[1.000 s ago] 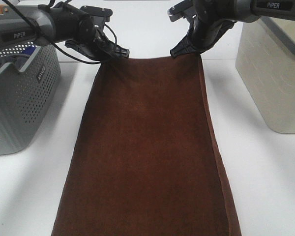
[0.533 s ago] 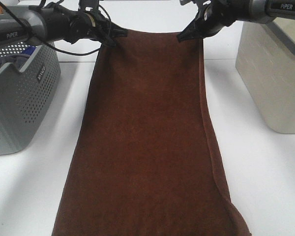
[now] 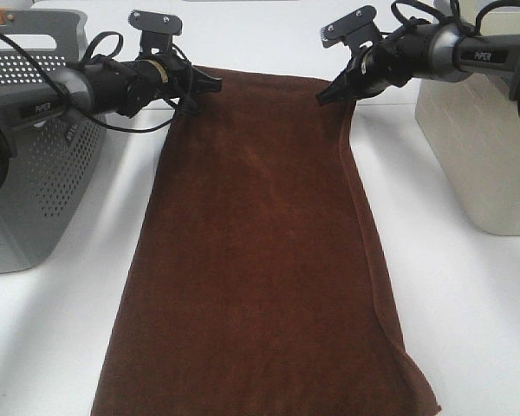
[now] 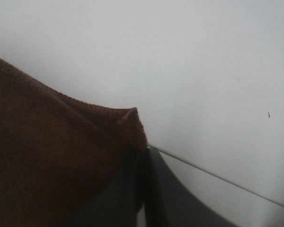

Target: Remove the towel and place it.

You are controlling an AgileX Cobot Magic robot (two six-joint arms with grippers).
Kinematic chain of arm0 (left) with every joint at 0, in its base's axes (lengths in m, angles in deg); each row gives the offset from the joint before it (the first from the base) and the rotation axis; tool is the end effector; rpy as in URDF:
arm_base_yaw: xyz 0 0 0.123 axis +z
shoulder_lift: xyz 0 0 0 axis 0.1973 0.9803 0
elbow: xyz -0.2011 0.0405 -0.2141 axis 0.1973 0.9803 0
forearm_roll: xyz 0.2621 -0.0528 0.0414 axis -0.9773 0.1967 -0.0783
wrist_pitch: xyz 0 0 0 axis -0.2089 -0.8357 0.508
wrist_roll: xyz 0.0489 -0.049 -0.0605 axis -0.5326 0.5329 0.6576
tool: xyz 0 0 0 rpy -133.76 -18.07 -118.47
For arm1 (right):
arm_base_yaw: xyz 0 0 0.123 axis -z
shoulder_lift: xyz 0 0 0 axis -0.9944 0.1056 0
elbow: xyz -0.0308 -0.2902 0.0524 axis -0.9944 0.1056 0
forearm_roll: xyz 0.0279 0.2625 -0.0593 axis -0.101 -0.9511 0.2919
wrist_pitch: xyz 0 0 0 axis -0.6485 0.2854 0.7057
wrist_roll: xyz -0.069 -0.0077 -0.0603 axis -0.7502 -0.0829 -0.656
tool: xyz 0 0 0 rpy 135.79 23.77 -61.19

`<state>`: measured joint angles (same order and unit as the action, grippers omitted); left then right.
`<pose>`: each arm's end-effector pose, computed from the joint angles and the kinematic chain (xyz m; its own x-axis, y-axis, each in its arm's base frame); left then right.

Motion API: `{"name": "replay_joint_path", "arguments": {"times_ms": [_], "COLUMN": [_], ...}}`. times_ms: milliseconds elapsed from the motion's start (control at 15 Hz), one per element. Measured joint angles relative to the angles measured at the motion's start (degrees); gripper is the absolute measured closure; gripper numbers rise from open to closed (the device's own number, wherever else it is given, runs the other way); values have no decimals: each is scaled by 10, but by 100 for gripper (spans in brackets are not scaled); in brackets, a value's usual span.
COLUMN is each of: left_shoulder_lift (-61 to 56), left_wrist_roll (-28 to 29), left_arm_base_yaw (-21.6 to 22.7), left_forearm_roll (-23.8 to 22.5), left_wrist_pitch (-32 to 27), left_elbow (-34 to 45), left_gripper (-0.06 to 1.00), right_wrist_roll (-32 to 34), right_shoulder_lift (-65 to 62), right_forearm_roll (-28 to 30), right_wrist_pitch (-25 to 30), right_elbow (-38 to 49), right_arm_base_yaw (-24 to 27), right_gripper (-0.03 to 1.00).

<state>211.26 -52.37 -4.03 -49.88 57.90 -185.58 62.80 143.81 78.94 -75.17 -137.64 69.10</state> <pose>0.6094 -0.1696 0.0919 -0.3064 0.0786 -0.9486 0.2794 0.9601 -0.0107 0.5810 0.1429 0.1145 -0.4468 -0.4871 -0.7504 -0.3459 0.8676 -0.3573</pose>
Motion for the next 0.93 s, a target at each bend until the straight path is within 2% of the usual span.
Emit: {"name": "replay_joint_path", "arguments": {"times_ms": [67, 133, 200, 267, 333, 400, 600, 933], "left_shoulder_lift": [2, 2, 2, 2, 2, 2, -17, -74], "left_wrist_roll": [0, 0, 0, 0, 0, 0, 0, 1], "left_arm_base_yaw": [-1, -1, 0, 0, 0, -1, -1, -22], "left_forearm_roll": [0, 0, 1, 1, 1, 2, 2, 2], "left_wrist_pitch": [0, 3, 28, 39, 39, 51, 59, 38], "left_elbow": [0, -2, -3, -3, -3, -3, -3, -3], "left_gripper": [89, 83, 58, 42, 42, 22, 18, 18], "right_wrist_roll": [0, 0, 0, 1, 1, 1, 11, 19], "right_shoulder_lift": [2, 3, 3, 3, 3, 3, -13, -92], "right_forearm_roll": [1, 1, 2, 2, 2, 2, -5, -77], "right_wrist_pitch": [-2, -4, -6, -7, -7, -6, 4, 17], "right_elbow": [0, 0, -1, -1, -1, -1, -1, -2], "right_arm_base_yaw": [1, 1, 1, 1, 1, 1, 1, 1], "right_gripper": [88, 75, 47, 40, 40, 35, 33, 33]}}
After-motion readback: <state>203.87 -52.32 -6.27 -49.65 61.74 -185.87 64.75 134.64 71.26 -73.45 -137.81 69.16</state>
